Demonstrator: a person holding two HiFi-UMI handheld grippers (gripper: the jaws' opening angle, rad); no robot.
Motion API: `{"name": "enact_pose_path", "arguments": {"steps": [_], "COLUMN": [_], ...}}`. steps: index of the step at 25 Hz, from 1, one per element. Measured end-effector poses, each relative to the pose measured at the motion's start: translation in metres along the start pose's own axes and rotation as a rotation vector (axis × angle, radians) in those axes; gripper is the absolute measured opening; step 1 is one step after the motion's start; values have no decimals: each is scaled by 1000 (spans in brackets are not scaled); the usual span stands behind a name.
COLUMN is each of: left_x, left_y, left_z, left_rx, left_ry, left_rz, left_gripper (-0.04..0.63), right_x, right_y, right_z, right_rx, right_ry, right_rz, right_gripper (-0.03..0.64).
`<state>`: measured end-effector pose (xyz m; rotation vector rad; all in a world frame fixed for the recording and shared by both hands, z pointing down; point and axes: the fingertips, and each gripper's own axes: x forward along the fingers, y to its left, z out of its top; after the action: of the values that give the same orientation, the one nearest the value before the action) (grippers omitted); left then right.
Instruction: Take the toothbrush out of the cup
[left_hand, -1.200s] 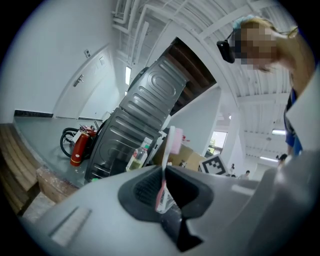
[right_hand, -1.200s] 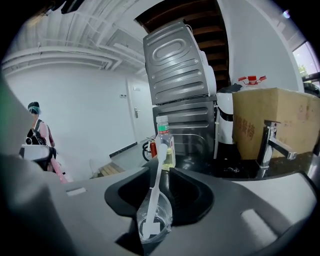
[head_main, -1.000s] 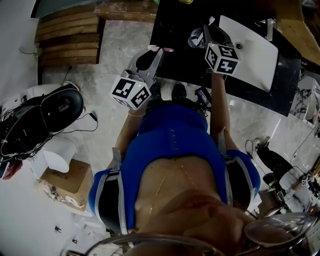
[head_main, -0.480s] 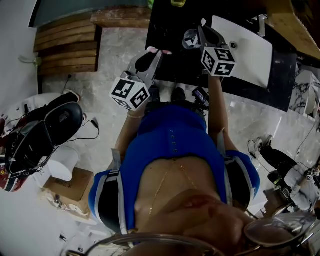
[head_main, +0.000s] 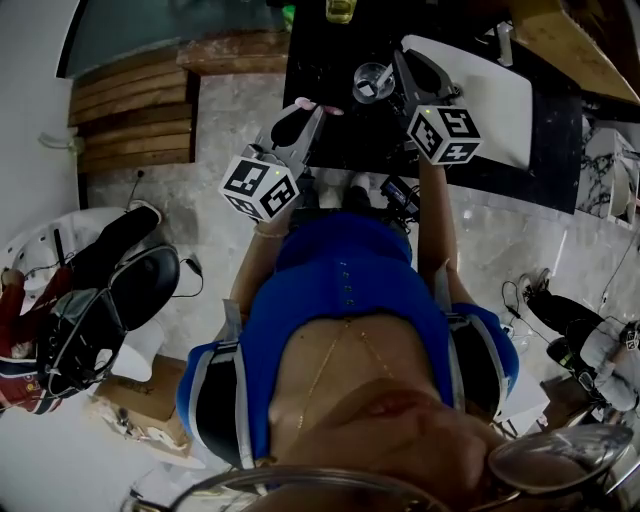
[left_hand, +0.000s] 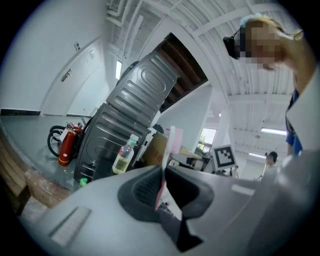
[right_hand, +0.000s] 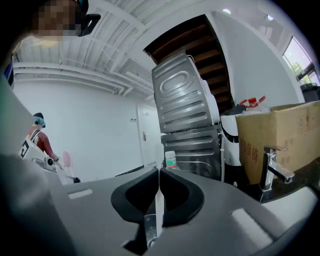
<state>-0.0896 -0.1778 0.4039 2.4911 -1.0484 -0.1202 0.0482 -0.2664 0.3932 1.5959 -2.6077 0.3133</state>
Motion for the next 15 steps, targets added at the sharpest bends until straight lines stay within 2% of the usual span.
{"name": "enact_pose_path", "arguments": {"steps": [8,15], "left_x": [8,13], "left_y": [-12,-13], "left_z": [3,4], "left_rx": [24,46], "left_ry": [3,17], "left_rz": [-31,-44], "left_gripper": [26,27], "right_x": [-39,-66], "right_y": [5,9], "right_z": [56,74], "right_rx": [-20,-57], "right_ry": [-119,-132], "right_rz": [12,-1], "right_gripper": [11,11]}}
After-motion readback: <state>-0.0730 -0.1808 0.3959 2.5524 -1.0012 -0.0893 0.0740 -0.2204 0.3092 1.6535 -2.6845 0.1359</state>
